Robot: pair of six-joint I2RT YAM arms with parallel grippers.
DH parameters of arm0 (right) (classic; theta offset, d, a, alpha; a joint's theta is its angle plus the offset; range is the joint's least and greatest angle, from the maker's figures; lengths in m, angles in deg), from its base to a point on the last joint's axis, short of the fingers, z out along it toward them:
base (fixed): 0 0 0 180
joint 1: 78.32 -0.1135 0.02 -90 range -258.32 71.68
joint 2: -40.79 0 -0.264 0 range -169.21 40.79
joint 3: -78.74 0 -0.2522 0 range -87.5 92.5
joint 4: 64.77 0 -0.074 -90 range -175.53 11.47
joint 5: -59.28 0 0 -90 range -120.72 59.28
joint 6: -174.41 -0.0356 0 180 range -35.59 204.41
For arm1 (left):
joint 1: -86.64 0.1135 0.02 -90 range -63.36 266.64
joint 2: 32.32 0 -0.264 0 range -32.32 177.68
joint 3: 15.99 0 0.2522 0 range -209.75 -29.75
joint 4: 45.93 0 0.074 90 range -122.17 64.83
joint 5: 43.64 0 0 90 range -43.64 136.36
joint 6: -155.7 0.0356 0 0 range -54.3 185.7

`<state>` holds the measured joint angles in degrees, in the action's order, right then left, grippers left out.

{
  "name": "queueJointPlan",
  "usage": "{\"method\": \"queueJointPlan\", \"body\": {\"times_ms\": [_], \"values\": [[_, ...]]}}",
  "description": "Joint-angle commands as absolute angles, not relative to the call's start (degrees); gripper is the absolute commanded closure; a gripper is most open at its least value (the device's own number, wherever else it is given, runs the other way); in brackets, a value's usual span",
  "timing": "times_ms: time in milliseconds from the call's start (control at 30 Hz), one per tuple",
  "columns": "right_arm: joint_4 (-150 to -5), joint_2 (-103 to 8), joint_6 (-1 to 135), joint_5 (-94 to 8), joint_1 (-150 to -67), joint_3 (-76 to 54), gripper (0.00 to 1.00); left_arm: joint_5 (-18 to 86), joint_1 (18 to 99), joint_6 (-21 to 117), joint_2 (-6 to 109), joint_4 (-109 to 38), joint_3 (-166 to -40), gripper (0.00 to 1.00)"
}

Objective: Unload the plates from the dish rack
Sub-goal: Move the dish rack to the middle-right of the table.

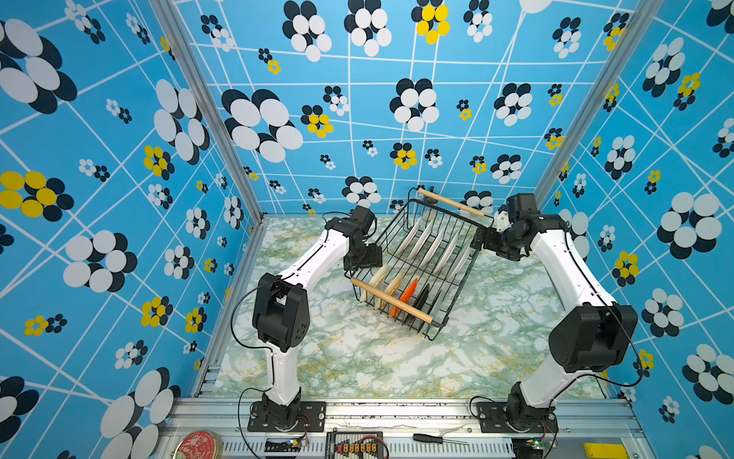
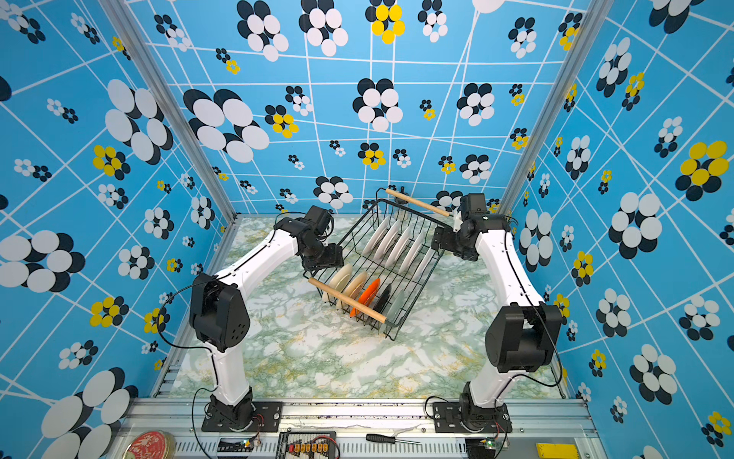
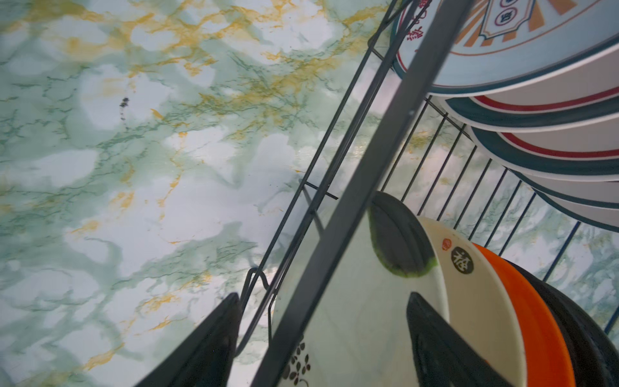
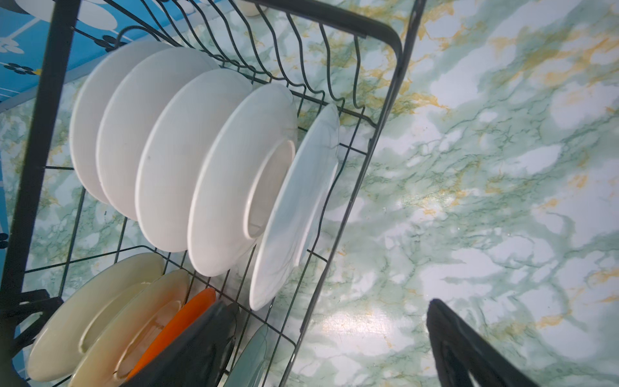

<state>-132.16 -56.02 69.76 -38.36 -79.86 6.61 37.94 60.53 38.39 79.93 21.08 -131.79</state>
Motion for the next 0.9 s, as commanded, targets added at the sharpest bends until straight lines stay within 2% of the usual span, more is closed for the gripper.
{"method": "queueJointPlan", "body": {"times_ms": [0,400,867], "values": [[-133.11,-53.64,68.89,-37.98,-78.49,4.66,0.06,35.57,57.64,36.36,81.15,21.09,-134.51,0.21],[-134.87,-52.29,68.65,-37.60,-73.56,4.64,0.04,33.86,51.51,33.16,82.26,18.69,-136.03,0.21],[-135.00,-51.80,68.15,-39.03,-68.35,5.81,0.01,32.01,44.81,30.12,90.73,19.71,-148.97,0.22]]}}
